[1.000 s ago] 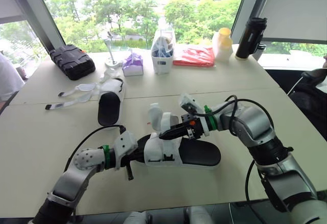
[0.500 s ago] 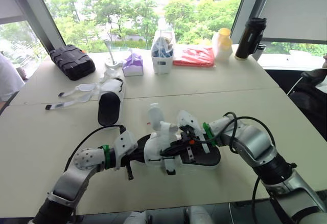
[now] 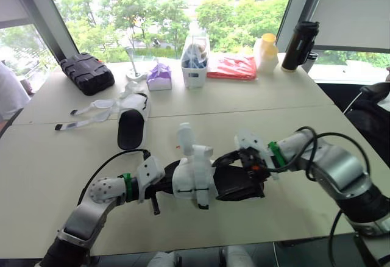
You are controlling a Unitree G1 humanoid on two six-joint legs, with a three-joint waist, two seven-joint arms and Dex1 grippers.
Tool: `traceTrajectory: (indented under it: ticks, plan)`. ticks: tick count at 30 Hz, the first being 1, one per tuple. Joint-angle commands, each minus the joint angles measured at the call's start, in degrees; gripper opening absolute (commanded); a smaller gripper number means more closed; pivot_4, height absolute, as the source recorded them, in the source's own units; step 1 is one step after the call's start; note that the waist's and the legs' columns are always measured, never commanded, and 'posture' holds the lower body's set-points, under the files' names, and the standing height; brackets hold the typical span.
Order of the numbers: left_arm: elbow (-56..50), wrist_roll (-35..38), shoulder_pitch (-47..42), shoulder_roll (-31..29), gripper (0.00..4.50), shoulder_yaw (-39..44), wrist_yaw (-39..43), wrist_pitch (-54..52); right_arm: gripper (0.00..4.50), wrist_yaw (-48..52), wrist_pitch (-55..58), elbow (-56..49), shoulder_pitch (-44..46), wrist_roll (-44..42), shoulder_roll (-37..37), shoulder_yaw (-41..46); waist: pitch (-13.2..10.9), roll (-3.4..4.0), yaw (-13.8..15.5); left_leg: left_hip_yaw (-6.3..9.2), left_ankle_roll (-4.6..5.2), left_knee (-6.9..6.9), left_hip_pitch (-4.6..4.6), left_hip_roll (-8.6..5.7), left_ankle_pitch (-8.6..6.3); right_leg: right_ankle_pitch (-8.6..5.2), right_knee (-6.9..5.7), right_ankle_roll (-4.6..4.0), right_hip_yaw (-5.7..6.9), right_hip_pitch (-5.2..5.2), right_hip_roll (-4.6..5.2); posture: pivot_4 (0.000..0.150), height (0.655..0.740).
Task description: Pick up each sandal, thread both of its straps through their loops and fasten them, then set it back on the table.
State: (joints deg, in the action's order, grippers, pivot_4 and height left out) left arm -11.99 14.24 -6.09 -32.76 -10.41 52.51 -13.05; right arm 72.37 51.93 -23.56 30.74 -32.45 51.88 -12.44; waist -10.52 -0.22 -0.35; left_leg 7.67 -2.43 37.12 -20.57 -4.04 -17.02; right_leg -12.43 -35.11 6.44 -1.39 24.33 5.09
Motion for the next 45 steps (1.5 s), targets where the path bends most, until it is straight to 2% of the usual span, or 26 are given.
traceTrajectory:
  ticks: [1, 4, 8, 12, 24, 36, 39, 45]
  plan:
    - [0.8, -1.3, 1.2, 0.3, 0.00, -2.2, 0.1, -0.8, 4.44, 1.2, 5.8, -5.2, -4.5, -7.6, 3.6, 5.8, 0.0, -0.01, 0.0, -0.01, 0.02, 0.00, 0.00, 0.00, -0.01, 0.00, 0.01, 0.00, 0.00, 0.00, 0.00, 0.150, 0.7400]
    - [1.2, -1.4, 0.9, 0.5, 0.00, -2.3, 0.1, -0.8, 4.44, -1.1, 9.6, -7.0, -8.7, -11.4, 3.6, 7.5, 0.0, -0.05, 0.4, -0.02, 0.05, 0.01, 0.00, 0.01, -0.03, -0.01, 0.02, 0.01, 0.00, -0.02, 0.02, 0.150, 0.7400]
    - [1.7, -1.5, 0.4, 0.6, 0.00, -2.4, 0.2, -0.8, 4.44, -5.0, 9.1, -7.7, -12.4, -10.5, 2.5, 6.3, 0.0, -0.05, 0.8, -0.07, 0.05, 0.08, 0.02, 0.01, -0.03, -0.09, 0.01, 0.16, -0.04, -0.02, 0.04, 0.150, 0.7400]
    - [1.8, -1.5, 0.9, 0.4, 0.00, -2.2, 0.5, -0.4, 4.44, -14.2, 9.6, -8.7, -16.3, -7.9, -3.7, 2.3, 0.1, -0.13, 1.1, -0.08, 0.05, 0.04, 0.03, 0.02, -0.04, -0.13, 0.02, 0.20, 0.00, -0.04, 0.01, 0.150, 0.7400]
    - [2.2, -1.7, 1.0, 0.4, 0.00, -2.2, 0.1, -0.1, 4.44, -24.0, 8.3, -5.1, -13.5, -4.2, -12.8, -3.2, 0.1, -0.13, 1.0, 0.02, 0.07, 0.05, 0.05, 0.01, -0.04, -0.13, 0.00, 0.23, -0.03, -0.03, 0.02, 0.150, 0.7400]
    - [1.7, -1.8, 1.3, 0.7, 0.00, -2.3, -0.3, -0.1, 4.44, -26.8, 12.3, -5.2, -9.8, -6.0, -17.8, -4.2, 0.1, -0.13, 0.9, 0.07, 0.07, 0.06, 0.06, 0.00, -0.04, -0.04, -0.01, 0.08, -0.03, -0.05, 0.01, 0.150, 0.7400]
    - [1.6, -1.8, 1.4, 0.7, 0.00, -2.3, -0.4, -0.1, 3.58, -27.1, 13.0, -5.2, -9.8, -5.9, -18.0, -4.5, 0.1, -0.13, 1.0, 0.07, 0.07, 0.06, 0.07, 0.00, -0.04, -0.05, -0.01, 0.09, -0.03, -0.05, 0.01, 0.150, 0.7400]
    - [2.0, -1.9, 1.2, 0.7, 0.00, -2.2, -0.4, 0.1, 0.54, -26.5, 13.3, -4.2, -9.7, -5.8, -17.4, -4.9, 0.1, -0.13, 1.0, 0.07, 0.07, 0.04, 0.06, -0.01, -0.05, -0.05, 0.01, 0.09, -0.03, -0.05, 0.02, 0.150, 0.7400]
